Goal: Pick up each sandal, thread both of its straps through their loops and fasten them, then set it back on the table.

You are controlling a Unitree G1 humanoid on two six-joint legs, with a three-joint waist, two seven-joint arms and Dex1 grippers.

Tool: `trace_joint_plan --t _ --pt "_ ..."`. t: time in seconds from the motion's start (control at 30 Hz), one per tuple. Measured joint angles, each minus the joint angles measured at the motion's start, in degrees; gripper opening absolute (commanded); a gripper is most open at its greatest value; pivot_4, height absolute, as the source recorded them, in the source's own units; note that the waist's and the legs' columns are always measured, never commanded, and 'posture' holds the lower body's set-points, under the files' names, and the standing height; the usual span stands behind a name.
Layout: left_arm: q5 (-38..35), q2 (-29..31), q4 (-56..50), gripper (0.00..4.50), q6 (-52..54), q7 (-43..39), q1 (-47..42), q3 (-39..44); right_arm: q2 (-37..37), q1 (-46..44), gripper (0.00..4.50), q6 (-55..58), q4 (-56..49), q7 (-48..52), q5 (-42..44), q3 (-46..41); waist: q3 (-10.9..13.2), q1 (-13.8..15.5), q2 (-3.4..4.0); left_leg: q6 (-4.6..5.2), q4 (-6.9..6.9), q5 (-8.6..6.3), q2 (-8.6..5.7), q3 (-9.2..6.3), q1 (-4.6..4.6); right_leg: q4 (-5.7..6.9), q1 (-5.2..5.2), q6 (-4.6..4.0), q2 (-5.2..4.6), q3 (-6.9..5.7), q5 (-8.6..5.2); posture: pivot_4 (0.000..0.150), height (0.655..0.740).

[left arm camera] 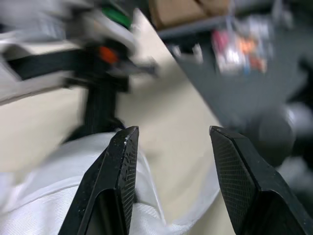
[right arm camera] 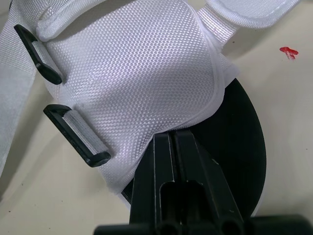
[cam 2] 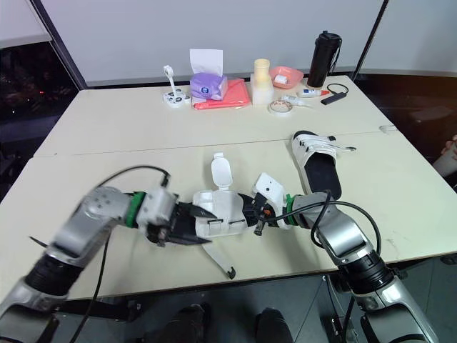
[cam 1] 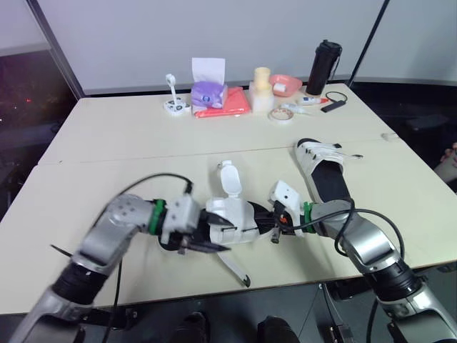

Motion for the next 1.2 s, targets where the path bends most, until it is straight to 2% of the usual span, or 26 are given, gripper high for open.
trace_joint_plan --t 0.2,0.37,0.5,0.7,1.2 --pt "-10.59 6.51 -4.00 2.35 19.21 4.49 4.91 7.17 0.26 -0.15 0.00 -0.43 0.34 0.10 0.00 0.19 0.00 -0.13 0.02 0.00 -0.03 0.00 0.02 0.02 0.02 0.01 -0.01 0.00 0.03 0.02 0.00 0.150 0.7400" --pt "-21.73 6.65 -5.26 2.35 35.32 12.21 10.64 12.77 0.24 -0.14 0.00 -0.64 0.50 0.32 -0.50 0.16 0.00 -0.03 0.02 0.00 -0.01 0.00 0.07 -0.07 0.02 0.01 0.01 -0.02 0.07 0.02 0.00 0.150 0.7400" --pt "-27.18 4.04 -8.88 2.35 43.49 20.14 15.58 13.72 0.25 -0.14 0.00 -0.72 0.52 0.50 -0.61 0.17 0.00 0.10 0.02 -0.01 -0.03 -0.01 0.09 -0.11 0.04 0.01 0.00 -0.04 0.07 0.04 0.00 0.150 0.7400" --pt "-33.09 -0.48 -10.55 2.35 52.36 32.54 16.52 14.24 0.29 -0.17 0.00 -0.70 0.50 0.99 -0.97 0.23 -0.01 0.30 0.02 -0.02 -0.03 -0.01 0.08 -0.11 0.05 0.00 0.00 -0.08 0.07 0.06 0.02 0.150 0.7400" --pt "-41.63 -13.12 -7.41 2.35 59.97 54.42 12.79 15.19 0.43 -0.41 0.00 -0.56 0.46 1.24 -1.45 0.45 -0.04 0.25 0.01 -0.02 -0.03 -0.01 0.07 -0.05 0.05 -0.01 -0.01 -0.09 0.06 0.08 0.03 0.150 0.7400"
